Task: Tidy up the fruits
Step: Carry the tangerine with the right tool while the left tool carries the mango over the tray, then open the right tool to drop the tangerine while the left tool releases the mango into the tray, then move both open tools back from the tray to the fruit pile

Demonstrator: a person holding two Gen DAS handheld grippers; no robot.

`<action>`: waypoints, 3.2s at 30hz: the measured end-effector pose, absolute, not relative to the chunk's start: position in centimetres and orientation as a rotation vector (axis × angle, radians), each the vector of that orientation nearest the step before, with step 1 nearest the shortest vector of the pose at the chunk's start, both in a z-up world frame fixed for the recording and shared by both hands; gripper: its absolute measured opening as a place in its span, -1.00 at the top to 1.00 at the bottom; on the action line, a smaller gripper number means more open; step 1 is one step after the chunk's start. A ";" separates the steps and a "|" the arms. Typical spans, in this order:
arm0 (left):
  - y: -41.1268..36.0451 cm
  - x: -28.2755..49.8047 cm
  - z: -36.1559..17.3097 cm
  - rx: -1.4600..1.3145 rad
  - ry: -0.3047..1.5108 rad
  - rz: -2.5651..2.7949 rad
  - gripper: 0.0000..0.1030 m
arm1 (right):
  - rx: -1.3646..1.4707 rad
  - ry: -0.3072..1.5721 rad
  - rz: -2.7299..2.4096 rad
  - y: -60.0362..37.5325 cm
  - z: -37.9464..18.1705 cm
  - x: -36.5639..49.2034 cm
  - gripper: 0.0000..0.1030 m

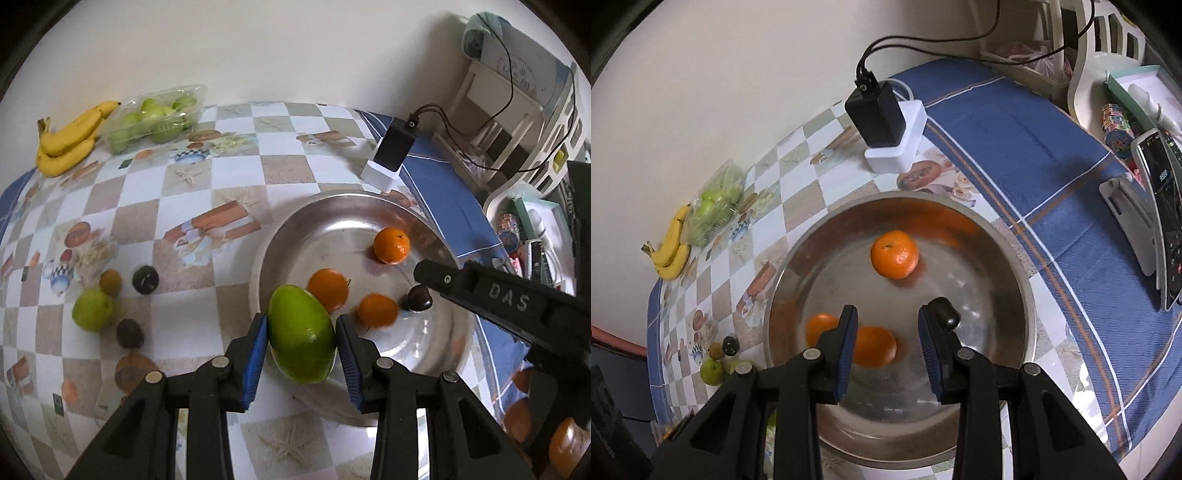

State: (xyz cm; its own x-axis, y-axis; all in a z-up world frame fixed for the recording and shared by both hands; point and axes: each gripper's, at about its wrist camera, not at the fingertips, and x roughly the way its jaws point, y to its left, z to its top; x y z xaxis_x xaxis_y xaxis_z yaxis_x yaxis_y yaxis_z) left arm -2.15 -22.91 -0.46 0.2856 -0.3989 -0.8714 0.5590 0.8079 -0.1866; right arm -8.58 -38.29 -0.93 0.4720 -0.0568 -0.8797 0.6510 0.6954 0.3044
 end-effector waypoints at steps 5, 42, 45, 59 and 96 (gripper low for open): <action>-23.2 -1.5 -1.1 0.161 1.101 -0.635 0.22 | 0.679 1.004 -0.466 -38.0 -1.0 -8.3 0.31; -26.6 -1.0 -3.1 0.138 1.136 -0.691 0.13 | 0.683 1.006 -0.491 -38.1 -1.2 -8.4 0.31; -26.6 -1.1 -2.8 0.136 1.131 -0.696 0.08 | 0.681 1.005 -0.489 -38.1 -1.2 -8.4 0.31; -24.4 0.0 -1.8 0.116 1.155 -0.583 0.08 | 0.670 1.009 -0.500 -38.0 -1.2 -8.3 0.31; -10.9 5.7 -3.6 -0.053 1.210 -0.121 -1.00 | 0.482 1.038 -0.419 -32.7 -2.3 -5.7 -1.00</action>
